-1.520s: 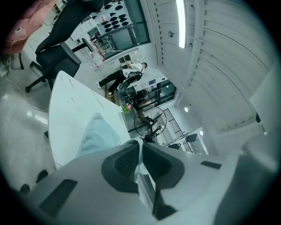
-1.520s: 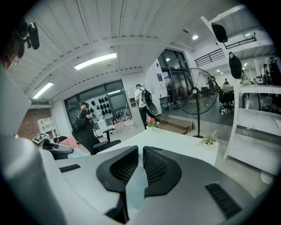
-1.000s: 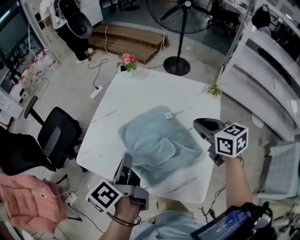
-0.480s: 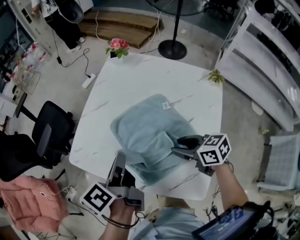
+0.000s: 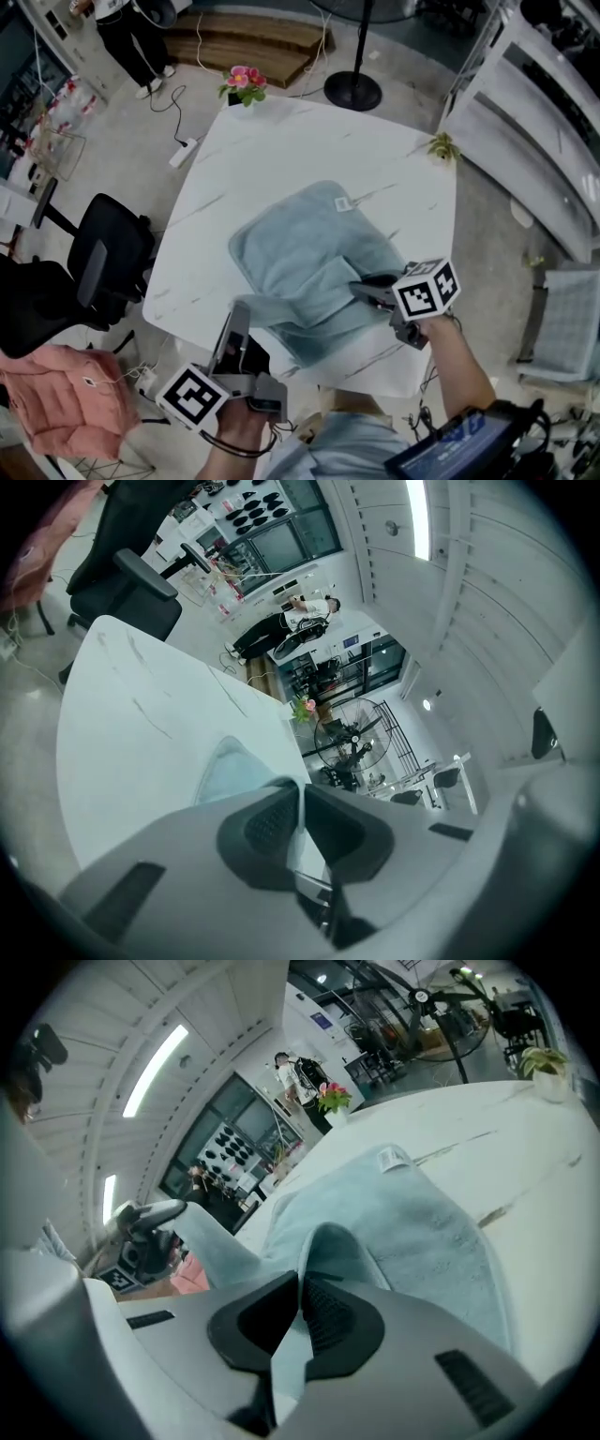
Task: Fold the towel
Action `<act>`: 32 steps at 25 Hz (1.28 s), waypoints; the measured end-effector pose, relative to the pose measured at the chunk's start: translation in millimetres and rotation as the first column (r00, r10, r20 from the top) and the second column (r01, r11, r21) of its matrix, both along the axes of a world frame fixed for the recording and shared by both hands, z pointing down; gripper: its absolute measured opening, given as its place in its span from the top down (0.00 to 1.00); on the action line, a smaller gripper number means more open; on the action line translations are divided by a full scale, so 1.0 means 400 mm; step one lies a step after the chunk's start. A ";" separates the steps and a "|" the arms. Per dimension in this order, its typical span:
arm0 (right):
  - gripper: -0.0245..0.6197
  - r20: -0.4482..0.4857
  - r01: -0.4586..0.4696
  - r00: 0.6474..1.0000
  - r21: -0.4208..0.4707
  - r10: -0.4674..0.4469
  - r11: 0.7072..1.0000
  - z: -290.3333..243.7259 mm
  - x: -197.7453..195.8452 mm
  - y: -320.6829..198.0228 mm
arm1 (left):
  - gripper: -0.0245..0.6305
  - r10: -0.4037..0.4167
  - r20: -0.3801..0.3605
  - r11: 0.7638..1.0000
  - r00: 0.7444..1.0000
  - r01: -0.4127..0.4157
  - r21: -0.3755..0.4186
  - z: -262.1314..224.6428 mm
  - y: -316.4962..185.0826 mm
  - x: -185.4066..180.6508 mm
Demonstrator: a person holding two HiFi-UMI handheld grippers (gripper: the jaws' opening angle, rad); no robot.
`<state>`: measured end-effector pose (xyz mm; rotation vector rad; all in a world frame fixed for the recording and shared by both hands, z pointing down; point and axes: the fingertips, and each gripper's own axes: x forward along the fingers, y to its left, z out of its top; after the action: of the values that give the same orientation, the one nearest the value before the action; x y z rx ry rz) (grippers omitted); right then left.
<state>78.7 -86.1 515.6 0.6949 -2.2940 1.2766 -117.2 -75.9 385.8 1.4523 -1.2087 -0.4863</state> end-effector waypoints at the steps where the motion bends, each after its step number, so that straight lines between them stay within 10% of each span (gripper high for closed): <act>1: 0.92 0.035 -0.020 0.999 0.006 0.019 1.000 -0.026 0.006 -0.005 | 0.93 -0.003 -0.002 1.000 1.000 0.003 0.001 -0.002 0.003 -0.004; 12: 0.92 0.443 -0.446 0.821 0.104 0.360 0.889 -0.455 0.201 -0.100 | 0.93 -0.013 -0.099 0.998 0.995 0.020 0.067 -0.096 0.083 0.021; 20: 0.92 0.428 -0.498 0.818 0.190 0.385 0.846 -0.522 0.203 -0.241 | 0.93 -0.031 -0.148 0.996 0.988 0.044 0.084 -0.118 -0.013 0.012; 32: 0.92 0.339 -0.434 0.855 0.055 0.393 0.899 -0.236 0.089 -0.504 | 0.93 -0.135 -0.095 0.984 0.986 0.123 -0.129 0.147 -0.205 -0.066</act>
<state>114.4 -287.9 421.4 1.1564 -2.6002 1.5338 -143.5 -157.9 444.8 1.2352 -1.2336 -0.5589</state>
